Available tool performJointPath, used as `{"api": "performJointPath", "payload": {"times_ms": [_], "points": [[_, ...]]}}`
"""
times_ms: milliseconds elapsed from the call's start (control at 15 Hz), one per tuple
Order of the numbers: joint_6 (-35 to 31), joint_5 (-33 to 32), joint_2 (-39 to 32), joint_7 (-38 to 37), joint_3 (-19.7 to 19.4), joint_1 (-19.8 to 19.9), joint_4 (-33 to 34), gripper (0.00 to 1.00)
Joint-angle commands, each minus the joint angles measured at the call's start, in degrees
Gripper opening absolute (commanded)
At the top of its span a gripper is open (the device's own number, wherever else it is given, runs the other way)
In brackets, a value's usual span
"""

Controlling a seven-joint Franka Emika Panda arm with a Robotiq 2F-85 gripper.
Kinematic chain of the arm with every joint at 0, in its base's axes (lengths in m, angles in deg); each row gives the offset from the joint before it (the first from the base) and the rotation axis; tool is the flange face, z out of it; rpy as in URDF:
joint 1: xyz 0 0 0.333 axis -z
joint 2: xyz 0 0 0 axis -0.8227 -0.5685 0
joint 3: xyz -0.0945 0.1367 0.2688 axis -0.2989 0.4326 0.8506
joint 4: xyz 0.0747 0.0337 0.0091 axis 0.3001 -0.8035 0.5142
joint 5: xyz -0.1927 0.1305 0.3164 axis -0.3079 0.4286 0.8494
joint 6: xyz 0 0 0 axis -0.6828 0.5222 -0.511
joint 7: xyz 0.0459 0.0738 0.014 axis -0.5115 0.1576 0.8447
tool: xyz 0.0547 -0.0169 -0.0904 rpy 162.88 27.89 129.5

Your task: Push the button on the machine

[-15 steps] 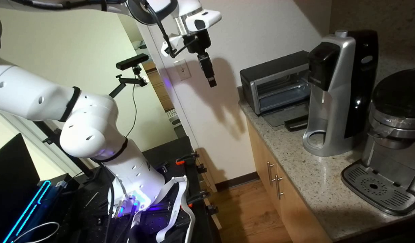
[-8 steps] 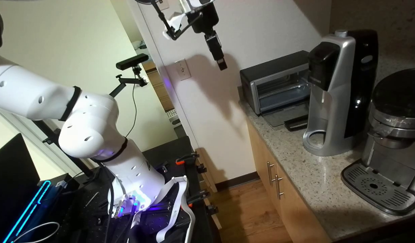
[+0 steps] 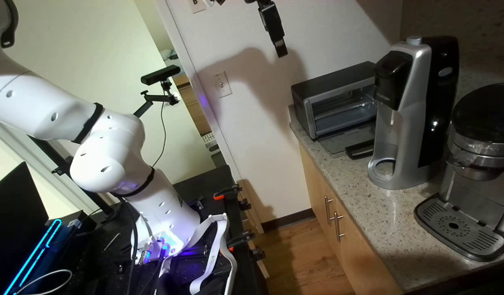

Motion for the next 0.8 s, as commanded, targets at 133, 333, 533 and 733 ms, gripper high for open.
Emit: {"api": "performJointPath", "payload": {"times_ms": [133, 333, 533, 733], "points": [[9.21, 0.09, -7.58, 0.5, -0.64, 2.06, 13.35, 1.0], [10.99, -0.92, -10.18, 0.42, -1.31, 3.07, 18.03, 1.0], [12.33, -0.36, -11.62, 2.38, -1.95, 3.11, 20.15, 1.0], [9.72, -0.27, -10.25, 1.14, -1.62, 3.32, 17.57, 1.0]]}}
